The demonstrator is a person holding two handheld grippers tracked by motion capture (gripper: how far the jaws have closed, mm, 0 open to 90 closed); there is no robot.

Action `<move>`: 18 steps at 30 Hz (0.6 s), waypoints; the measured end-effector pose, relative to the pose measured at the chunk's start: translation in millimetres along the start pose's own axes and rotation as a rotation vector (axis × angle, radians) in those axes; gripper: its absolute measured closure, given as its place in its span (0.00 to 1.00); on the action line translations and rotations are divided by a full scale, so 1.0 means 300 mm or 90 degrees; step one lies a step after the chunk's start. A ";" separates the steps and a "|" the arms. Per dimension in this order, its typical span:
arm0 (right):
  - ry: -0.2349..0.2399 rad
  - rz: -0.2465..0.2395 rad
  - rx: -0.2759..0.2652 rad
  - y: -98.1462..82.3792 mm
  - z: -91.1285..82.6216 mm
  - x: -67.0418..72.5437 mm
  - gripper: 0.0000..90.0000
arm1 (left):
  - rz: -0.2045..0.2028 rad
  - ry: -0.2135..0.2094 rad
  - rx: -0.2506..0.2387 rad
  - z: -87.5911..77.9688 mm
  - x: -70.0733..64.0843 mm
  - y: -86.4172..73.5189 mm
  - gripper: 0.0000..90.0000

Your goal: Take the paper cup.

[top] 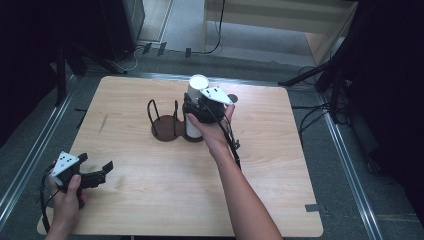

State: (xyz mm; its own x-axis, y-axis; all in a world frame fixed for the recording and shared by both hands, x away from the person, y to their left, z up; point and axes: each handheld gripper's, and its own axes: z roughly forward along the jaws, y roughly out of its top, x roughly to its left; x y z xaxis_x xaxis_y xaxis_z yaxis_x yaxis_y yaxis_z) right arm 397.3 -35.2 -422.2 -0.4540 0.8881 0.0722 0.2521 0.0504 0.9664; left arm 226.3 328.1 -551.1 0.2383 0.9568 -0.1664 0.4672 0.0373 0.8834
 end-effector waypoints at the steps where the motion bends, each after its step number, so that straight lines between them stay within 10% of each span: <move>1: -0.002 0.004 -0.008 0.011 -0.006 0.001 0.32 | 0.000 0.000 0.000 0.000 0.000 0.000 0.00; 18: -0.018 -0.010 -0.057 0.093 -0.076 0.004 0.32 | 0.002 0.000 0.000 0.001 0.000 0.000 0.00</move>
State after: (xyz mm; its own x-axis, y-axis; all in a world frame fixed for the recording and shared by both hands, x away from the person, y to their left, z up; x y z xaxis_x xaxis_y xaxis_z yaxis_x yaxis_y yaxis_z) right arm 384.4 -43.1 -389.4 -0.4321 0.9004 0.0512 0.1667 0.0239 0.9857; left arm 226.4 328.0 -551.2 0.2395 0.9569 -0.1644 0.4668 0.0349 0.8837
